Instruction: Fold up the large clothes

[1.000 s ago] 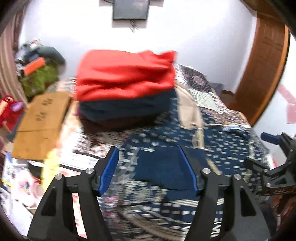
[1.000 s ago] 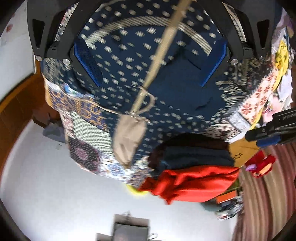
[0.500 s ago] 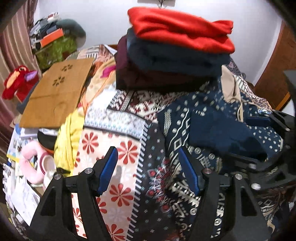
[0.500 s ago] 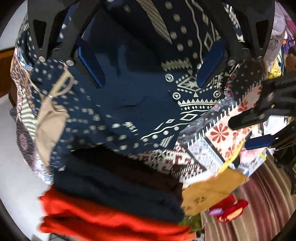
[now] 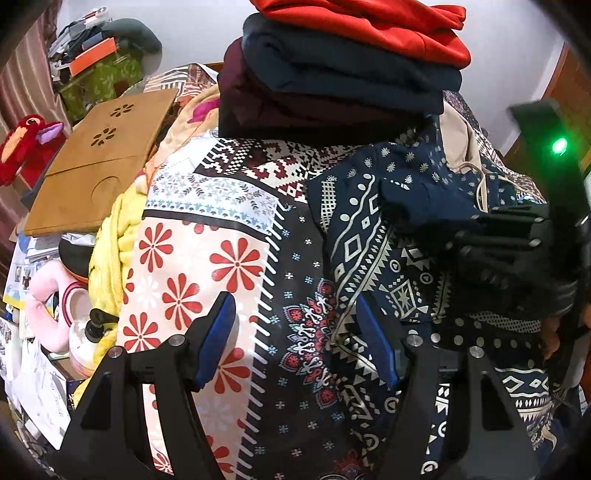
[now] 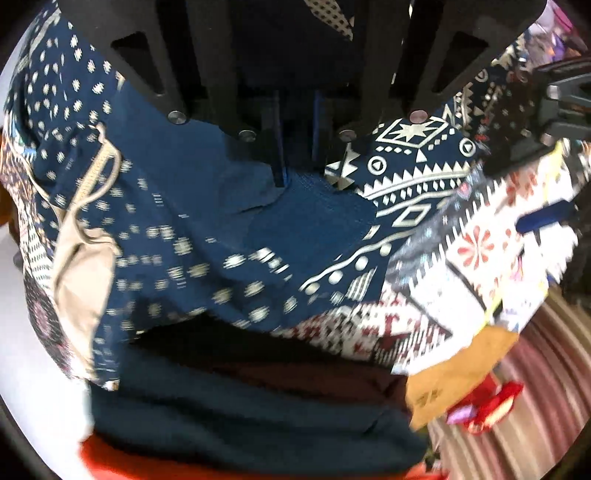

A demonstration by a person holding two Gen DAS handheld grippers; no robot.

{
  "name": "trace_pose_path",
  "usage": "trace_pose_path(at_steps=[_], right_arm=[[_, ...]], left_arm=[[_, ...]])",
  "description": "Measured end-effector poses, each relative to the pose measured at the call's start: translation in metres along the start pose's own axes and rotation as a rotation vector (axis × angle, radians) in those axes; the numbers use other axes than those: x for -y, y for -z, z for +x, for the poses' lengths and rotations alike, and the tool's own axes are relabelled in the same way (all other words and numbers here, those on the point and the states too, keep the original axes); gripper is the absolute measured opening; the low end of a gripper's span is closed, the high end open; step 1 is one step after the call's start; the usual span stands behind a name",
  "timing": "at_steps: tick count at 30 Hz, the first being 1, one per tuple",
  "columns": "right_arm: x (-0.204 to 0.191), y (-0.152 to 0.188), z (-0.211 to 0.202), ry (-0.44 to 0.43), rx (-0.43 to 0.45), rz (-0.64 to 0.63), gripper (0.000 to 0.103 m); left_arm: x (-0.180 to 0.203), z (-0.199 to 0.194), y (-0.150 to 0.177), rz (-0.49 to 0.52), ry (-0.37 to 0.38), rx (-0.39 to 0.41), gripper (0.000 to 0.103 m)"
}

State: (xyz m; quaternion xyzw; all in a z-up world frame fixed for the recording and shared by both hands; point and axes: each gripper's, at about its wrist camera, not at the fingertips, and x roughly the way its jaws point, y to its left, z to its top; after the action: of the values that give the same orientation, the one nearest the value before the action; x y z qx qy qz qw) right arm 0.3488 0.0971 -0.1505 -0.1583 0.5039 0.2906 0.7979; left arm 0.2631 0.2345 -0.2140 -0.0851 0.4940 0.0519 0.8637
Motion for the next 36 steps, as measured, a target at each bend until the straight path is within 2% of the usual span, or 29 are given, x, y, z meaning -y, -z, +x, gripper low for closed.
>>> trace_pose_path(at_steps=[11, 17, 23, 27, 32, 36], right_arm=[[0.082, 0.006, -0.123, 0.045, 0.27, 0.15, 0.01], [0.127, 0.024, -0.153, 0.106, 0.332, 0.252, 0.01], [0.164, 0.063, -0.154, 0.12, 0.287, 0.357, 0.01], [0.183, 0.094, -0.133, 0.112, 0.21, 0.436, 0.01], [0.199, 0.137, -0.109, 0.094, 0.119, 0.548, 0.01], [0.204, 0.155, -0.112, 0.08, 0.117, 0.582, 0.01]], left_arm=[[0.021, 0.017, -0.007, 0.018, -0.018, -0.037, 0.067], [0.033, 0.038, -0.003, 0.032, -0.04, -0.091, 0.067], [0.035, 0.045, 0.001, 0.018, -0.062, -0.095, 0.072], [0.031, 0.047, 0.003, 0.002, -0.064, -0.093, 0.077], [0.031, 0.048, 0.006, -0.002, -0.074, -0.083, 0.079], [0.032, 0.048, 0.007, 0.004, -0.087, -0.078, 0.082]])
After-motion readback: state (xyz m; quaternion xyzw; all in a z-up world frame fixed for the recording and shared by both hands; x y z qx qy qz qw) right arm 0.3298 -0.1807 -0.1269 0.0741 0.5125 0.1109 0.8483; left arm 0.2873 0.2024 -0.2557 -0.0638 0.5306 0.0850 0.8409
